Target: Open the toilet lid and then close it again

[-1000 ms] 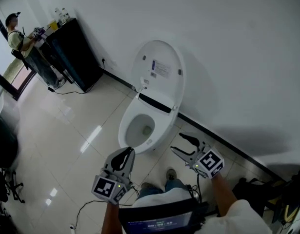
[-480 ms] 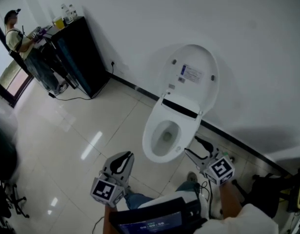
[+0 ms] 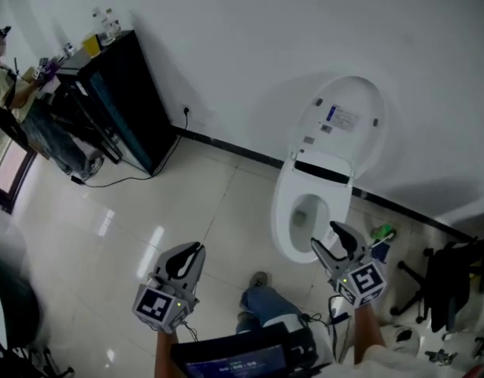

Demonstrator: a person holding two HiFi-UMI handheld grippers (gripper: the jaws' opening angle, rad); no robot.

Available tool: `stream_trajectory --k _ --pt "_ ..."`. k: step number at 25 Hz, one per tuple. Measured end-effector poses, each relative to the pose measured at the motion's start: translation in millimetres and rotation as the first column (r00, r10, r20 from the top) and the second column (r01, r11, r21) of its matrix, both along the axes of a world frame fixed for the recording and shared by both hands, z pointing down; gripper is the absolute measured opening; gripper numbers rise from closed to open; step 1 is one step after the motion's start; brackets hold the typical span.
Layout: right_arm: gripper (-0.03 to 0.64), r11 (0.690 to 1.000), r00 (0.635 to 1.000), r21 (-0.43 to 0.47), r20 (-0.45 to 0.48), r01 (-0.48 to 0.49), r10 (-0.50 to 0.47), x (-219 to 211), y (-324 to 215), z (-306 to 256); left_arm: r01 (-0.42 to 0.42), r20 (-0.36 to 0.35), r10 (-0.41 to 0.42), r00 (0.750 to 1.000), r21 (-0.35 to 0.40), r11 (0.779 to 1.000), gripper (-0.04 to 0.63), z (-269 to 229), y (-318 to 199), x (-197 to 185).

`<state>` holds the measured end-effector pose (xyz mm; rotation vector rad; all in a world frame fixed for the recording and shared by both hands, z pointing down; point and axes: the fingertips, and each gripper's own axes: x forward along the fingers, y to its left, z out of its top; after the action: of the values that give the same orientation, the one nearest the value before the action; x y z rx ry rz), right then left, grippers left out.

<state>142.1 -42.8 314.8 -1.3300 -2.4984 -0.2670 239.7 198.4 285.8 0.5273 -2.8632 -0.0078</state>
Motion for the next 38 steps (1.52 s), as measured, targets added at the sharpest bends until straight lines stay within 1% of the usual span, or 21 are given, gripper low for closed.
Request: stream_trajectory --k 3,6,8,10,13,15,16,18,21,24,25,26,27,29,30,31,33,34,35,36,38 --pt "0.244 0.995 0.995 0.011 0.015 -0.095 0.094 -17.7 11.0 12.9 -0.143 0.005 0.143 0.99 0.008 0.99 0.028 3.4 8.6 -51.8" --pt "0.244 0.987 0.987 0.003 0.025 -0.159 0.159 -55.0 21.1 15.9 -0.229 0.007 0.229 0.973 0.044 0.972 0.028 1.7 10.7 -99.7" --pt "0.244 0.979 0.978 -0.003 0.041 -0.206 0.206 -81.8 30.6 5.5 -0.29 0.012 0.29 0.957 0.038 0.956 0.028 -5.1 14.3 -132.0" --pt "0.244 0.967 0.965 -0.012 0.06 -0.256 0.256 -94.2 40.8 -11.4 -0.361 0.016 0.361 0.932 0.027 0.932 0.028 -9.8 18.6 -156.4" --pt "0.244 0.951 0.946 0.02 0.117 -0.307 0.303 -104.8 45.4 -37.3 -0.467 0.039 0.466 0.884 0.044 0.883 0.028 -16.7 13.9 -189.5" --pt "0.244 0.931 0.925 0.072 0.163 -0.359 0.344 -112.6 44.0 -47.8 -0.548 0.045 0.546 0.837 0.04 0.836 0.028 -19.5 7.5 -215.2" --pt "0.244 0.917 0.914 0.1 0.176 -0.387 0.367 -115.3 43.5 -50.8 -0.591 0.043 0.59 0.806 0.036 0.806 0.028 -19.3 3.6 -227.4" --pt "0.244 0.887 0.892 0.139 0.184 -0.439 0.413 -119.1 43.7 -53.5 -0.675 0.041 0.674 0.738 0.039 0.737 0.028 -17.3 -4.8 -249.2" --pt "0.244 0.853 0.859 0.133 0.181 -0.504 0.479 -129.5 45.9 -58.1 -0.768 0.059 0.766 0.64 0.043 0.639 0.028 -13.5 -14.8 -278.5" --pt "0.244 0.819 0.824 0.124 0.183 -0.561 0.536 -143.2 54.5 -64.0 -0.842 0.061 0.84 0.539 0.019 0.539 0.028 -12.2 -17.6 -297.9" --pt "0.244 0.81 0.815 0.125 0.187 -0.573 0.548 -148.9 57.0 -66.4 -0.86 0.066 0.857 0.51 0.008 0.511 0.028 -13.3 -18.3 -302.6" --pt "0.244 0.804 0.811 0.131 0.192 -0.58 0.553 -155.5 58.7 -68.5 -0.872 0.074 0.869 0.489 0.0 0.49 0.028 -14.7 -18.9 -307.0" --pt "0.244 0.801 0.811 0.148 0.197 -0.58 0.551 -162.7 59.9 -69.6 -0.879 0.083 0.877 0.474 -0.004 0.476 0.028 -15.8 -18.9 -310.8" --pt "0.244 0.796 0.82 0.204 0.215 -0.57 0.531 -177.8 60.2 -69.7 -0.889 0.093 0.885 0.455 -0.007 0.458 0.028 -16.8 -17.5 -316.2" --pt "0.244 0.792 0.824 0.235 0.229 -0.563 0.518 -186.4 58.3 -71.0 -0.891 0.095 0.888 0.45 -0.009 0.453 0.028 -16.9 -17.1 -318.4" --pt "0.244 0.788 0.828 0.263 0.247 -0.557 0.503 -196.4 54.7 -74.0 -0.892 0.094 0.889 0.449 -0.012 0.452 0.028 -17.0 -17.5 -321.1" --pt "0.244 0.771 0.834 0.325 0.286 -0.547 0.471 -223.1 42.4 -82.2 -0.889 0.086 0.887 0.454 -0.018 0.457 0.028 -16.3 -19.2 -329.4" --pt "0.244 0.755 0.838 0.368 0.307 -0.542 0.452 -239.9 34.8 -86.2 -0.887 0.082 0.885 0.458 -0.022 0.461 0.028 -15.9 -19.7 -334.5" --pt "0.244 0.733 0.843 0.422 0.329 -0.534 0.425 -258.7 27.2 -89.7 -0.885 0.079 0.883 0.462 -0.027 0.465 0.028 -15.6 -19.6 -339.5" --pt "0.244 0.703 0.849 0.48 0.351 -0.525 0.394 -279.7 19.6 -92.7 -0.883 0.078 0.882 0.465 -0.032 0.469 0.028 -15.6 -18.7 -344.6" --pt "0.244 0.632 0.859 0.584 0.393 -0.509 0.328 -326.9 4.7 -96.1 -0.88 0.081 0.879 0.47 -0.039 0.474 0.028 -15.9 -13.6 -355.1"
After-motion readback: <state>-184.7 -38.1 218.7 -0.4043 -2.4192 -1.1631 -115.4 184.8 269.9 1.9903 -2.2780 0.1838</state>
